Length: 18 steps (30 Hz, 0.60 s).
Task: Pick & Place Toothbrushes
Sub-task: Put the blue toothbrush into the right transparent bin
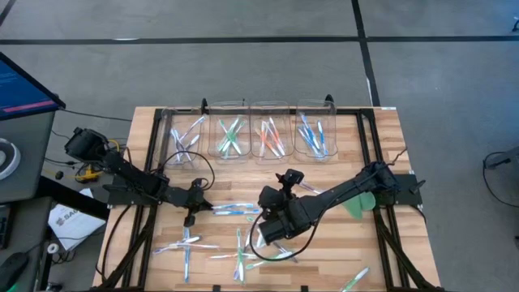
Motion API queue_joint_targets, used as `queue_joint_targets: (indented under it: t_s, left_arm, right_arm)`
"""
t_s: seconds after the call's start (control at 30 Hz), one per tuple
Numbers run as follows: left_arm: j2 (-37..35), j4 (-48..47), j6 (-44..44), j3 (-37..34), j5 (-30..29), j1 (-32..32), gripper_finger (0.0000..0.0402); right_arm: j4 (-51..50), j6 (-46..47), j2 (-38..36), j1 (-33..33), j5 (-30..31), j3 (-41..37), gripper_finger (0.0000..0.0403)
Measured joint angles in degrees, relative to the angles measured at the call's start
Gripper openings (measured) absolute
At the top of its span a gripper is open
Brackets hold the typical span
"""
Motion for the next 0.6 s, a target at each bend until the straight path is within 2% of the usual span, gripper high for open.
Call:
queue_joint_targets:
  t_s: [0.6]
  left_arm:
    - [0.02,0.16,0.52,-0.02,-1.50,-1.07,0.0011]
  right_arm:
    - [0.45,0.15,0.02,-0.13,-0.30,0.00,0.0260]
